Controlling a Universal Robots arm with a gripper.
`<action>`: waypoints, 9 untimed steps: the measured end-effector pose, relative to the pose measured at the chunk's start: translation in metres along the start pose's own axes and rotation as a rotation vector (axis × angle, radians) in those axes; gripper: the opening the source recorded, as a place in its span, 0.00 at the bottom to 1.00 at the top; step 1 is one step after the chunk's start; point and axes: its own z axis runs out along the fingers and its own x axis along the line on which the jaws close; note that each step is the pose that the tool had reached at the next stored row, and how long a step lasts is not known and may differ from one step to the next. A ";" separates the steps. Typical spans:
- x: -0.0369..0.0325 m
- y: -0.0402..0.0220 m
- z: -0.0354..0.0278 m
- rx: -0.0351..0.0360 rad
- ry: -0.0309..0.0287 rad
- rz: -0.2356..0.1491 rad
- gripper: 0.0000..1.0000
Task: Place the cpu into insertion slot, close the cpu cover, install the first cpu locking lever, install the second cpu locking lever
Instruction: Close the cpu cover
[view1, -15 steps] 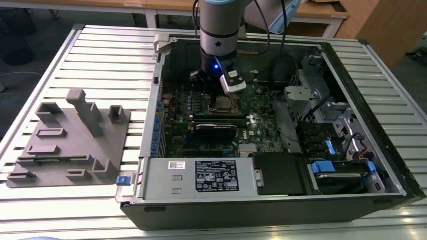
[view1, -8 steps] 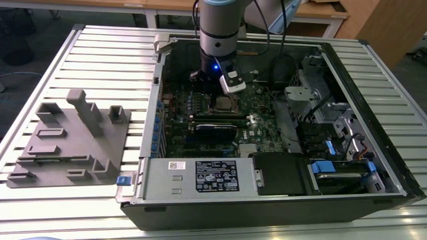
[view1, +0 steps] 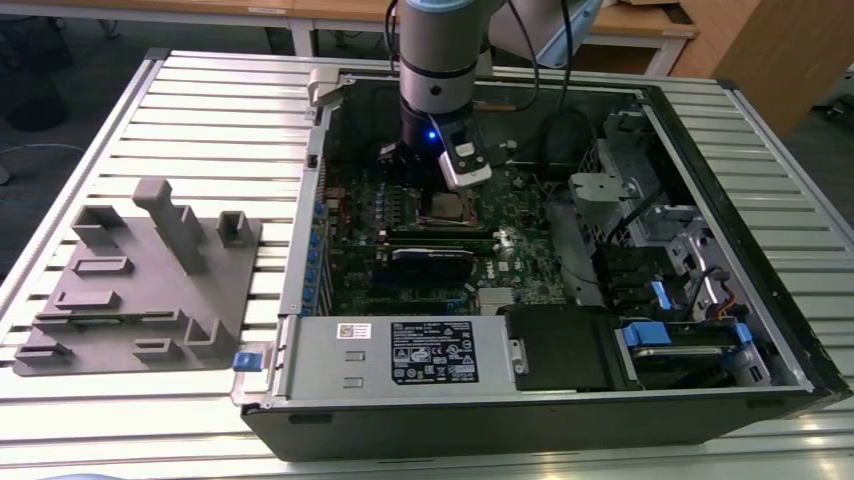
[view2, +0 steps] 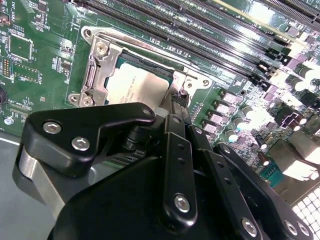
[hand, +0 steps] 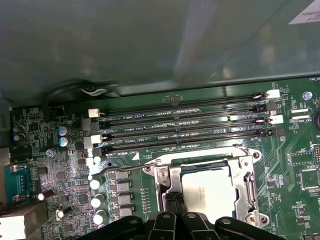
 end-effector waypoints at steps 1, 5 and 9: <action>0.0000 0.0000 0.0001 0.0000 0.0000 0.000 0.11; 0.0000 0.0000 0.0004 -0.0001 0.0000 0.000 0.11; 0.0003 0.0000 0.0004 -0.0001 0.0000 0.000 0.11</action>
